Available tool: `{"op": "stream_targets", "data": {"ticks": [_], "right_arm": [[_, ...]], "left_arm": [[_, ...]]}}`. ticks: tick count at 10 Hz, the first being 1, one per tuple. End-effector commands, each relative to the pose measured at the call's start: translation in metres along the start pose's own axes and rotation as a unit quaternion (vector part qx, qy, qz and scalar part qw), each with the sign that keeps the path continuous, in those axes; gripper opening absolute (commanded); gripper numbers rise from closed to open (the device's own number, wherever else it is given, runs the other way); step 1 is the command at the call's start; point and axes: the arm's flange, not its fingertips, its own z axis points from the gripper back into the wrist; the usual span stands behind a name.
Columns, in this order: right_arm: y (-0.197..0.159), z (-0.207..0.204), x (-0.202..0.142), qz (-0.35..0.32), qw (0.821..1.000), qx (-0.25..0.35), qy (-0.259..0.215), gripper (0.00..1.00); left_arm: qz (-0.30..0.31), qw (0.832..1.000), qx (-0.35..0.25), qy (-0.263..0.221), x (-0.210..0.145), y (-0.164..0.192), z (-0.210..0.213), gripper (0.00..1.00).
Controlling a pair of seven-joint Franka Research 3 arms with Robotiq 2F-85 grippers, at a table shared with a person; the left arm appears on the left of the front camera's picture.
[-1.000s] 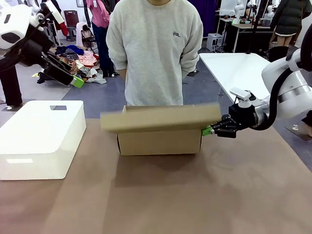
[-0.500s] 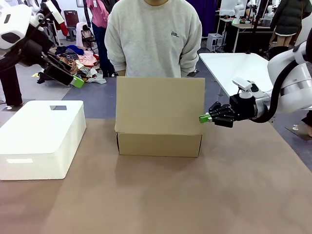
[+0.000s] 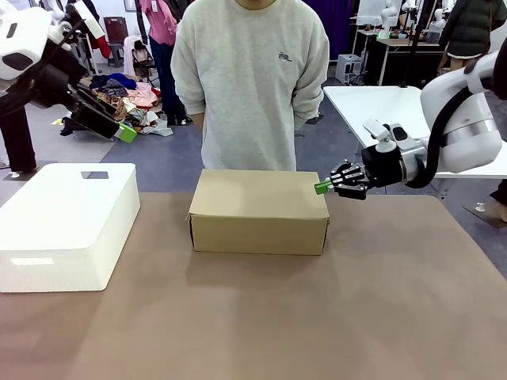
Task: Pack the shoes into the box.
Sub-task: Close the Shoes Box, then press down on the lid of the Shoes Box.
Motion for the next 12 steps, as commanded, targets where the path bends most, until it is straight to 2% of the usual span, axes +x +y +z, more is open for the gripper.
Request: {"op": "stream_targets", "data": {"ticks": [1,9,10,12], "right_arm": [[-0.001,0.003,-0.010,0.003,1.000,-0.002,-0.019,0.00],[-0.001,0.003,-0.010,0.003,1.000,-0.002,-0.019,0.00],[0.001,0.002,-0.013,-0.009,1.000,0.003,-0.008,0.00],[0.014,0.001,0.023,-0.019,1.000,0.007,0.022,0.00]], "left_arm": [[-0.001,1.000,-0.005,-0.002,0.000,0.000,0.001,1.00],[-0.001,1.000,-0.005,-0.002,0.000,0.000,0.001,1.00],[0.000,1.000,0.000,0.000,0.000,0.000,0.000,1.00],[0.042,0.999,0.004,0.014,0.011,-0.006,-0.013,1.00]]}}
